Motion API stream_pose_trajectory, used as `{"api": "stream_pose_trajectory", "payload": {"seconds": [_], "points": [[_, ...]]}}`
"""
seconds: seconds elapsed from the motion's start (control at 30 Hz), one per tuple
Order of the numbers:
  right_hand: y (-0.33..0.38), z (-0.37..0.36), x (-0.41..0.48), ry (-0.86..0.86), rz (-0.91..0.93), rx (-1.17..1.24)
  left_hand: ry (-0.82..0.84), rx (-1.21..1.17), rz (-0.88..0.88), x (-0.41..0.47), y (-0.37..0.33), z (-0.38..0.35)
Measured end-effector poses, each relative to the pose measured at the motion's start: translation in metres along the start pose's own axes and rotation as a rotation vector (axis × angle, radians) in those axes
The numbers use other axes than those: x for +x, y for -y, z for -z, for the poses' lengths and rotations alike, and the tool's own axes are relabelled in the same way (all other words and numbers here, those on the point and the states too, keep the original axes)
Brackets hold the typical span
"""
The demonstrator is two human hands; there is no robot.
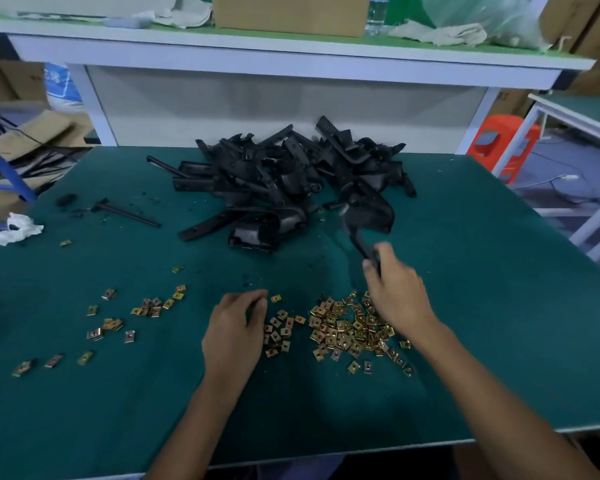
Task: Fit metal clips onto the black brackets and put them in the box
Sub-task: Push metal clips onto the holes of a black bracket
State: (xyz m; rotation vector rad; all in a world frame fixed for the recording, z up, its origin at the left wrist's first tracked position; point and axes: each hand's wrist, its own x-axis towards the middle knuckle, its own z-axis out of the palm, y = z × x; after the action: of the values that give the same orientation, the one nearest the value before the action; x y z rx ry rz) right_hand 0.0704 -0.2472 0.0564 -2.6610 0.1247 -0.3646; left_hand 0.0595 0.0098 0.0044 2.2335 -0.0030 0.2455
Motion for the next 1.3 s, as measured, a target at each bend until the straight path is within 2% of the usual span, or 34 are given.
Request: {"api": "stream_pose_trajectory", "payload": {"seconds": [0.17,0.23,0.33,0.4,0.53,0.63,0.77,0.93,1.17,1.3], "points": [[0.022,-0.005,-0.085,0.038,-0.097,0.200,0.085,0.276,-0.103,0.020,-0.004,-0.010],[0.030,-0.014,-0.110,0.058,-0.108,0.202,0.078,0.277,-0.092,0.020,-0.003,-0.012],[0.037,-0.028,-0.135,0.068,-0.095,0.196,0.050,0.170,-0.099,0.016,0.003,-0.010],[0.041,-0.033,-0.144,0.011,-0.066,0.211,0.033,0.072,-0.119,0.012,0.006,-0.008],[0.041,-0.039,-0.149,-0.113,-0.075,0.291,0.004,-0.201,-0.028,0.002,0.005,-0.001],[0.035,-0.043,-0.150,-0.093,-0.137,0.340,-0.013,-0.314,-0.024,-0.010,0.010,0.008],[0.034,-0.046,-0.152,-0.111,-0.157,0.392,-0.036,-0.579,0.050,-0.027,0.015,0.017],[0.032,-0.048,-0.149,-0.110,-0.172,0.419,0.021,-0.658,0.042,-0.044,0.013,0.027],[0.029,-0.049,-0.146,-0.130,-0.168,0.438,0.102,-0.788,0.198,-0.048,0.000,0.028],[0.028,-0.049,-0.146,-0.128,-0.156,0.478,0.168,-0.831,0.179,-0.047,-0.002,0.027]]}}
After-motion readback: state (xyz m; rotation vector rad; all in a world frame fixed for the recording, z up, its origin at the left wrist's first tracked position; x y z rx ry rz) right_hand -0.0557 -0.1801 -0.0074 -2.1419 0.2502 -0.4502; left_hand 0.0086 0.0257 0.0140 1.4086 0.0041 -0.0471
